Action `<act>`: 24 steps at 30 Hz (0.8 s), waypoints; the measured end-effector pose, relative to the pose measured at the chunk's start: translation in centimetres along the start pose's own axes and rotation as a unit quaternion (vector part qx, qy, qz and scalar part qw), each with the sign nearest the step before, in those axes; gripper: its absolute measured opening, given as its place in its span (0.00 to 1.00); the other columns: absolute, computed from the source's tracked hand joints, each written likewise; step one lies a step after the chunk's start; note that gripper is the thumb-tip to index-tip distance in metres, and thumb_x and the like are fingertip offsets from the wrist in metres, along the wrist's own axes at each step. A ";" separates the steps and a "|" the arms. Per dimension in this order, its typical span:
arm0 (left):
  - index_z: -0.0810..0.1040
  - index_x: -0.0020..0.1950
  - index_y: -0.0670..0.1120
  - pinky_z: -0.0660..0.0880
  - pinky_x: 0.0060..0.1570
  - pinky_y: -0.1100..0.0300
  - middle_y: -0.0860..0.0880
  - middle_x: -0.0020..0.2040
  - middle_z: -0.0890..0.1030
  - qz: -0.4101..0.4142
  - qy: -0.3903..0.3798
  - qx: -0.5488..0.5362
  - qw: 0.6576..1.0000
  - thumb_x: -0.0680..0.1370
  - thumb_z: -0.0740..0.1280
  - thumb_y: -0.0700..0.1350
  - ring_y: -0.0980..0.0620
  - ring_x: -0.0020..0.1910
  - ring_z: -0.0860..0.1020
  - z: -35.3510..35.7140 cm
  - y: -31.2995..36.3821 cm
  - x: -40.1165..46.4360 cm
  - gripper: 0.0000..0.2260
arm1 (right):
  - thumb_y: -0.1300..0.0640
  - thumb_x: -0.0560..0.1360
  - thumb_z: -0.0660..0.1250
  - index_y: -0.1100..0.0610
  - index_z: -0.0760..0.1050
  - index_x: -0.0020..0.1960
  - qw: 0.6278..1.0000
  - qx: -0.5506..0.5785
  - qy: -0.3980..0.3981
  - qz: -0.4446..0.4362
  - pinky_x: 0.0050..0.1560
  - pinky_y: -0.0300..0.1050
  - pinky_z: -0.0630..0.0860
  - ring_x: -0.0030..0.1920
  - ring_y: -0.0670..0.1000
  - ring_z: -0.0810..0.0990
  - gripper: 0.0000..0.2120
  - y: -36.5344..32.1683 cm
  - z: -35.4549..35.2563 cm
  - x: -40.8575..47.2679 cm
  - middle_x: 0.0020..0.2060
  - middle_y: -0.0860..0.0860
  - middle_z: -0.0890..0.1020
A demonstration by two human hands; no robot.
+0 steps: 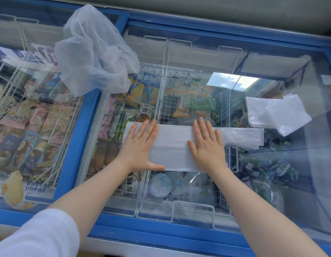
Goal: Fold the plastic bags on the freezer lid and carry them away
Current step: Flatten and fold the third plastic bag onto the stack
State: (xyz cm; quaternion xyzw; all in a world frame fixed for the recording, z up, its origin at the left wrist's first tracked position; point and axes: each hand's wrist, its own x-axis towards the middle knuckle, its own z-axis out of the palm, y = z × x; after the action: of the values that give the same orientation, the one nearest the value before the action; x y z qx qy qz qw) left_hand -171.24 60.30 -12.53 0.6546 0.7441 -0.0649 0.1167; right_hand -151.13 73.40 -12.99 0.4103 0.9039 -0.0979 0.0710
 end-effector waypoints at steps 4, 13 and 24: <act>0.33 0.74 0.53 0.34 0.71 0.45 0.48 0.75 0.34 0.013 -0.013 0.001 1.000 0.61 0.49 0.79 0.48 0.74 0.34 -0.4 -0.1 -0.1 0.52 | 0.35 0.71 0.31 0.52 0.37 0.76 0.996 0.005 -0.014 0.086 0.74 0.49 0.37 0.76 0.50 0.39 0.38 4.5 -0.7 -1.5 0.76 0.49 0.40; 0.34 0.74 0.47 0.29 0.69 0.51 0.49 0.74 0.31 -0.021 -0.001 -0.015 1.000 0.62 0.33 0.78 0.49 0.72 0.31 -2.5 4.2 0.2 0.49 | 0.22 0.66 0.45 0.48 0.39 0.76 0.989 -0.034 -0.046 0.135 0.72 0.58 0.36 0.76 0.56 0.42 0.48 7.3 -3.0 -2.9 0.76 0.50 0.41; 0.40 0.75 0.58 0.32 0.70 0.47 0.50 0.76 0.37 -0.032 0.004 -0.063 0.997 0.72 0.52 0.71 0.47 0.74 0.36 -1.0 16.2 5.3 0.37 | 0.28 0.66 0.60 0.58 0.66 0.64 0.998 -0.052 0.025 0.006 0.69 0.55 0.58 0.66 0.58 0.66 0.40 9.8 -5.1 -0.5 0.63 0.57 0.70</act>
State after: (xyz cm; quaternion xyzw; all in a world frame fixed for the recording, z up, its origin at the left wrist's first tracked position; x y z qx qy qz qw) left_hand -155.95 67.78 -12.04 0.6221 0.7677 -0.0188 0.1527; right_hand -143.63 80.49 -9.13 0.4140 0.9067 -0.0401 0.0698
